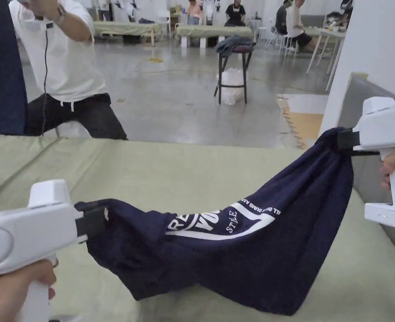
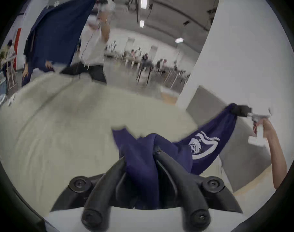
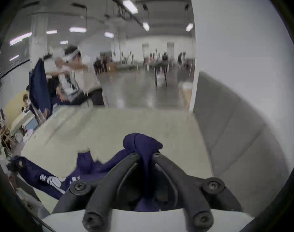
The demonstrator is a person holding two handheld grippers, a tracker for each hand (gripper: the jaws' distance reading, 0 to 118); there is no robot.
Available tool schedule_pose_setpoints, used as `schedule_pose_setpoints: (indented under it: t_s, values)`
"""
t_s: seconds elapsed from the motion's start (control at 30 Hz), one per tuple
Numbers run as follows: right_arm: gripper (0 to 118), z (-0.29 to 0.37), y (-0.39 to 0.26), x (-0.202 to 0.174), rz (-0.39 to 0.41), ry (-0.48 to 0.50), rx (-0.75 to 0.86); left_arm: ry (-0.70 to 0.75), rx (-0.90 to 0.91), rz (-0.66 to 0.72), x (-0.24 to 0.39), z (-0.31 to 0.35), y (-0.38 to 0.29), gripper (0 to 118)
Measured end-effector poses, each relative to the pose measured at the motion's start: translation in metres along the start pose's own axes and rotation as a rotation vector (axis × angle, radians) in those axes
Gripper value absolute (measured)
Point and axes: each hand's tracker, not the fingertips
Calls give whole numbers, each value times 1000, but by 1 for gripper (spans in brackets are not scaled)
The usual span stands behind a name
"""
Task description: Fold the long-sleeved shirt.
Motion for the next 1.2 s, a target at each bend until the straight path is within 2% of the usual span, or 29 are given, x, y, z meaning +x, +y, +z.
schedule_pose_setpoints:
  t_s: [0.13, 0.23, 0.3, 0.4, 0.53, 0.73, 0.8, 0.87, 0.97, 1.03, 1.1, 1.2]
  values:
    - [5, 44, 105, 1, -43, -99, 209, 54, 164, -69, 28, -19, 132, 12]
    - [5, 64, 172, 2, -92, -174, 290, 38, 275, 21, 41, -32, 220, 12]
    - [5, 71, 205, 5, -118, -216, 318, 41, 310, 25, 52, -41, 268, 12]
    - [5, 80, 241, 6, -116, -237, 387, 101, 347, 31, 70, -47, 312, 12]
    - [5, 73, 264, 12, -123, -270, 409, 102, 370, 29, 86, -51, 339, 12]
    - [5, 38, 223, 34, -125, -275, 363, 96, 320, -10, 76, -84, 295, 12]
    - [5, 22, 184, 37, -160, -253, 335, 81, 242, 13, 62, -106, 265, 12]
    - [5, -8, 143, 44, -160, -227, 266, 103, 191, 14, 47, -131, 227, 12]
    - [5, -49, 70, 43, -140, -248, 136, 117, 120, 26, 21, -165, 169, 12]
    - [5, -74, 27, 47, -175, -237, 67, 121, 42, 46, 7, -179, 126, 12]
    - [5, -84, -11, 43, -190, -217, 14, 128, 13, 58, -4, -186, 99, 12]
    - [5, -82, -50, 42, -167, -220, -14, 145, -11, 54, -9, -175, 72, 12]
